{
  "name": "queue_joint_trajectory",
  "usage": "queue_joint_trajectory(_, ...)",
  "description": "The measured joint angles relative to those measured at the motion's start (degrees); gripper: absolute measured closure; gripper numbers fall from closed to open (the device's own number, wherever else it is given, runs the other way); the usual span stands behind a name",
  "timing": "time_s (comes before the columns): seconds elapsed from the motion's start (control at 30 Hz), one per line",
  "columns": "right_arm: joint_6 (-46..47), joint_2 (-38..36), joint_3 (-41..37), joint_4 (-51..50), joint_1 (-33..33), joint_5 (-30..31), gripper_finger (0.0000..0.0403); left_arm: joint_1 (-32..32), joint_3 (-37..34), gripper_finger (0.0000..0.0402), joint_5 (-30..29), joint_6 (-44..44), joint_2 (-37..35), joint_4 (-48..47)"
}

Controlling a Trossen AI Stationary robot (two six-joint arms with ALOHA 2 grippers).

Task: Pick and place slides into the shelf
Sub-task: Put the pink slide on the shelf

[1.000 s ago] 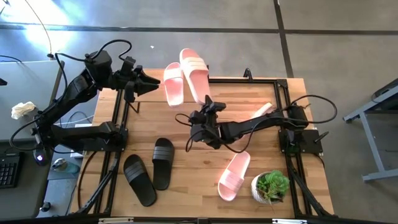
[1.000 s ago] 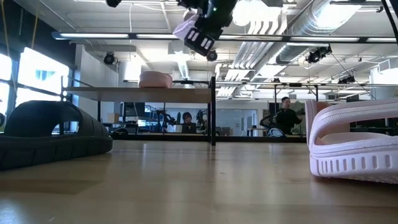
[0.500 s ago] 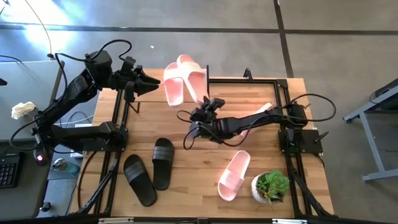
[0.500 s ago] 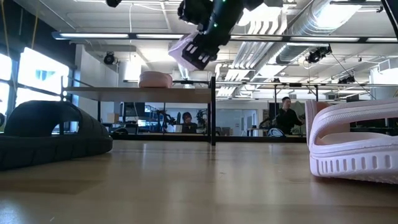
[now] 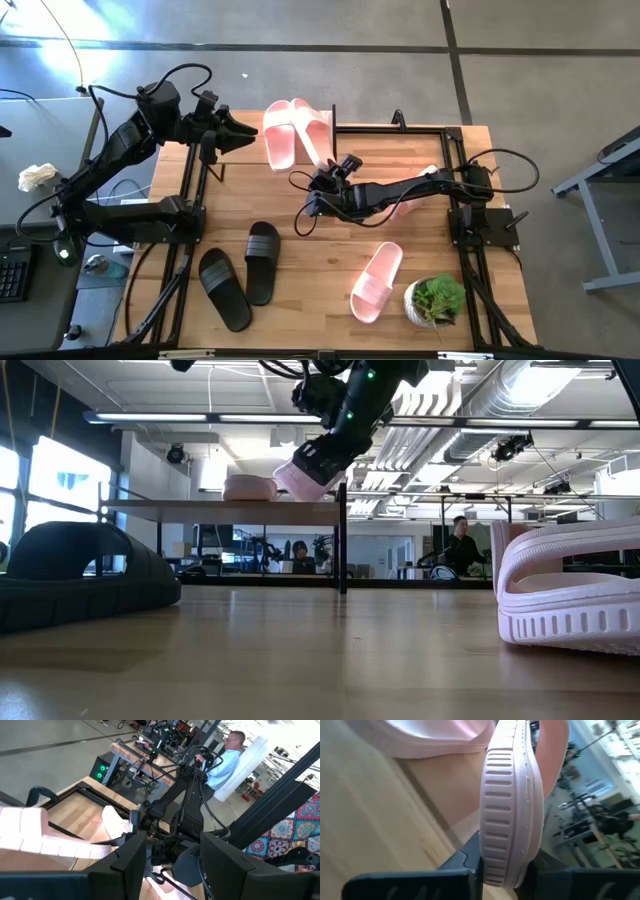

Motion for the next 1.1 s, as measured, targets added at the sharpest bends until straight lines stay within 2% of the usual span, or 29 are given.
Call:
queue_joint_trajectory(0.17, 1.6, 0.0, 0.0, 0.3, -0.4, -5.9, 0.0331, 0.0, 0.0, 0.0234, 0.0, 0.0, 0.0, 0.0)
queue_joint_trajectory(0.33, 4.6, 0.0, 0.4, 0.0, -0.8, -6.9, 0.03, 0.0, 0.0, 0.0234, -0.3, 1.6, 0.2, -1.4)
queue_joint_trajectory(0.5, 4.8, -0.2, 0.7, 0.6, -0.8, -7.4, 0.0273, 0.0, 0.0, 0.0234, -6.8, 7.2, 0.9, -9.1)
queue_joint_trajectory(0.67, 4.8, -1.1, 0.7, 0.7, -0.9, -13.2, 0.0251, 0.0, 0.0, 0.0234, -13.0, 11.8, 2.7, -15.2)
queue_joint_trajectory(0.87, 5.3, -2.4, 0.7, -0.6, -0.7, -13.8, 0.0231, 0.0, 0.0, 0.0234, -12.8, 12.7, 5.1, -15.2)
queue_joint_trajectory(1.1, 6.4, -3.7, 0.8, -2.7, -0.3, -19.1, 0.0226, 0.0, 0.0, 0.0234, -12.6, 13.8, 7.3, -15.3)
